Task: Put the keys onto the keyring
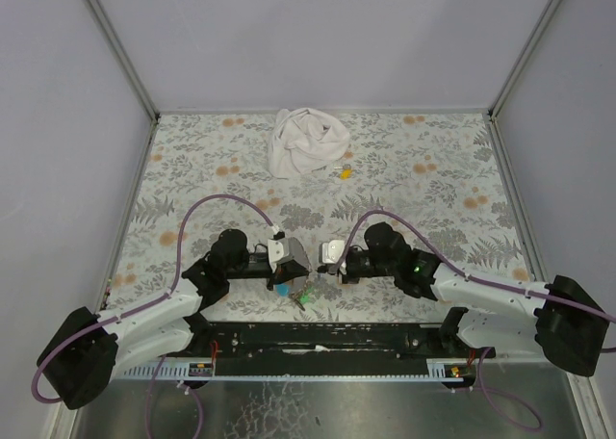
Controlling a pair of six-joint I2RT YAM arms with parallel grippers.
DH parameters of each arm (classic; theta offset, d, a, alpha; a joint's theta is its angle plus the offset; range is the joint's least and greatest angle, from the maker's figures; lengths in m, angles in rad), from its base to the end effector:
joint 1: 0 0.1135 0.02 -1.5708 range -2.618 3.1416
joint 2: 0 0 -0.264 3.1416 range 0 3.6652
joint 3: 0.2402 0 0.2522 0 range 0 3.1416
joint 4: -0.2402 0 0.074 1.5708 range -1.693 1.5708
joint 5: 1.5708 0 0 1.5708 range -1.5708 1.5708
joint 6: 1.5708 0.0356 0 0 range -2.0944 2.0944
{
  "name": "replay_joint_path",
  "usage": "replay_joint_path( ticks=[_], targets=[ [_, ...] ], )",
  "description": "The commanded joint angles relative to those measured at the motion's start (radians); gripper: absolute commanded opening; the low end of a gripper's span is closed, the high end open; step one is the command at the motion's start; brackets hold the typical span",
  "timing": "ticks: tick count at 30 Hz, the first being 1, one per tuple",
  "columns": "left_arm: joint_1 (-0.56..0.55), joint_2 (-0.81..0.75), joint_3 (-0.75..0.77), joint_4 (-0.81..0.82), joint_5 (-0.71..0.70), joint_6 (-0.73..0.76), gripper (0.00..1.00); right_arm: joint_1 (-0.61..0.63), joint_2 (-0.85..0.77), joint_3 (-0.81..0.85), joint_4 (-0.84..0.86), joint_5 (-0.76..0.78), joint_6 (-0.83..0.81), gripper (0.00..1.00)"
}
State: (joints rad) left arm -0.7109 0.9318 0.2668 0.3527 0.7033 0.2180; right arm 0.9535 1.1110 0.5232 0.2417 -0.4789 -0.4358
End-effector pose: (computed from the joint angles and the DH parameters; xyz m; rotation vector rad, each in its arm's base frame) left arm 0.1279 -0.1405 0.1904 1.2785 1.4417 -0.9931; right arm 0.1251 0.2046 0.2284 -1.4903 1.2715 0.8028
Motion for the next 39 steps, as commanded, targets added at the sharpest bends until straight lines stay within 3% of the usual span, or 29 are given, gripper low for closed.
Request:
replay_joint_path(
  ticks=[1,39],
  targets=[
    [0.005,-0.005,0.024,0.075,0.004,-0.006,0.0,0.029,0.007,0.006,0.062,0.086,-0.032,0.0],
    [0.004,0.007,0.032,0.068,0.009,-0.006,0.0,0.074,0.018,0.056,0.026,0.109,-0.039,0.0]
  ],
)
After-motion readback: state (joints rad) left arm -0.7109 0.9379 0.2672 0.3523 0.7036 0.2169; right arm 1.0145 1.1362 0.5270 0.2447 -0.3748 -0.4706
